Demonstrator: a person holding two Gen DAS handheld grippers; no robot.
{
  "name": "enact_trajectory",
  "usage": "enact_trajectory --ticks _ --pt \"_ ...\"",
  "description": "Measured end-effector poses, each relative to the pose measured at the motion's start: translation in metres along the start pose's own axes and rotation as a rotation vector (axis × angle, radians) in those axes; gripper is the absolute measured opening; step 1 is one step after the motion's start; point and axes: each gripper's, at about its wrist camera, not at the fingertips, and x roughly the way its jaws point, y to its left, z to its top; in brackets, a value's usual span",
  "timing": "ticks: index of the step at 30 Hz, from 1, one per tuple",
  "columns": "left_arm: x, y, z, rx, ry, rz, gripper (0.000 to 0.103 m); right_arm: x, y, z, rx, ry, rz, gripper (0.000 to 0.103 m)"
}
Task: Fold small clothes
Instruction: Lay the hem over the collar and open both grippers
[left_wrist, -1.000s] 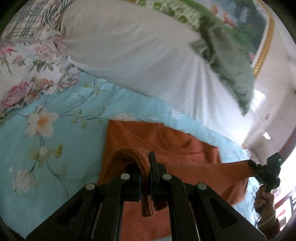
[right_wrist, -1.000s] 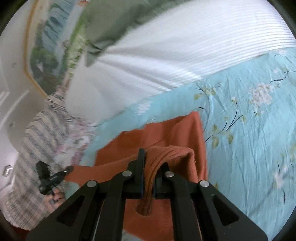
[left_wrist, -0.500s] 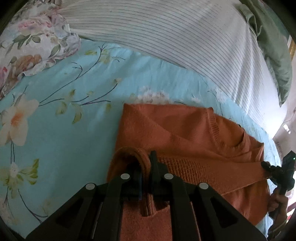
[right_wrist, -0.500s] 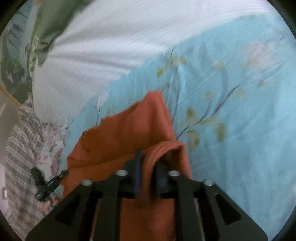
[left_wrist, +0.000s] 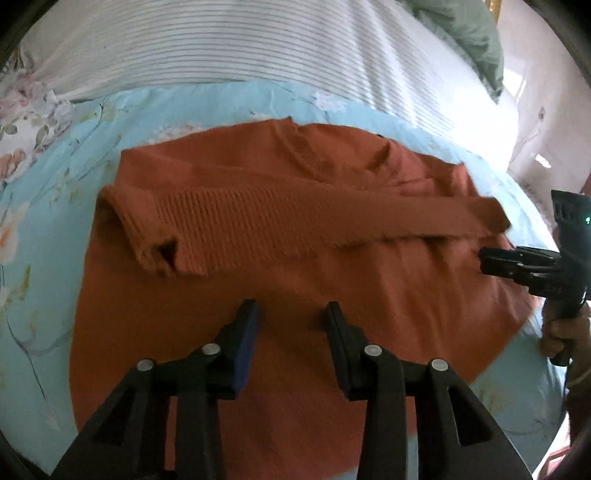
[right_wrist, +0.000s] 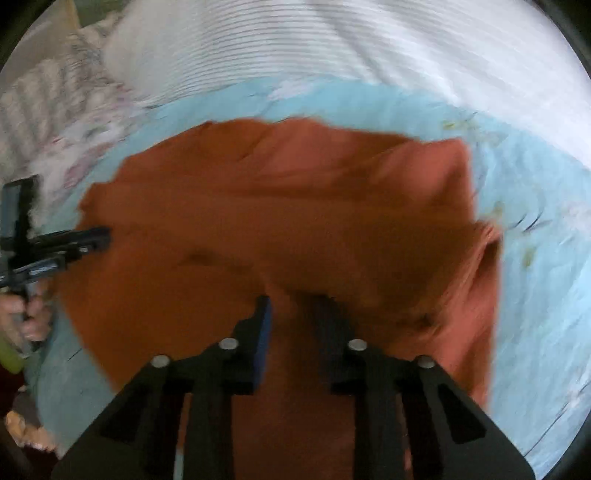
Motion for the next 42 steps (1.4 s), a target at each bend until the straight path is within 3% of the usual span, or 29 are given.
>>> enact_trajectory --ticks 3,5,8,10,12,14,21,23,25,26,30,36,42 --pt "0.014 0.017 0.023 -0.022 -0.004 0.077 0.022 0.000 -0.026 0.023 0.076 -0.058 -0.066 0.017" --pt "0.020 0.032 0.043 -0.064 -0.018 0.112 0.022 -0.006 -0.046 0.038 0.139 -0.114 -0.135 0.017" --pt "0.019 0.058 0.071 -0.148 -0.053 0.197 0.022 -0.024 -0.072 0.045 0.254 -0.183 -0.165 0.017" --pt "0.012 0.077 0.080 -0.216 -0.075 0.215 0.023 -0.037 -0.083 0.041 0.323 -0.204 -0.156 0.018" --pt "-0.001 0.088 0.078 -0.258 -0.092 0.234 0.035 -0.049 -0.082 0.030 0.337 -0.204 -0.123 0.019" --pt "-0.018 0.092 0.066 -0.288 -0.120 0.219 0.043 -0.058 -0.074 0.011 0.330 -0.206 -0.089 0.020" --pt "-0.067 0.069 -0.017 -0.373 -0.113 0.052 0.044 -0.067 -0.032 -0.051 0.374 -0.163 0.055 0.021" --pt "-0.081 0.056 -0.038 -0.402 -0.129 0.007 0.050 -0.072 -0.017 -0.066 0.395 -0.175 0.094 0.023" --pt "-0.094 0.046 -0.060 -0.439 -0.151 -0.033 0.056 -0.077 -0.007 -0.078 0.411 -0.195 0.129 0.042" --pt "-0.099 0.043 -0.068 -0.455 -0.159 -0.043 0.060 -0.079 -0.003 -0.083 0.417 -0.203 0.141 0.047" --pt "-0.099 0.032 -0.099 -0.545 -0.140 -0.108 0.061 -0.087 0.019 -0.100 0.439 -0.226 0.190 0.047" --pt "-0.083 0.026 -0.119 -0.621 -0.088 -0.161 0.061 -0.088 0.032 -0.107 0.433 -0.204 0.211 0.047" --pt "-0.067 0.040 -0.113 -0.707 -0.125 -0.153 0.061 -0.092 0.028 -0.109 0.449 -0.214 0.213 0.047"
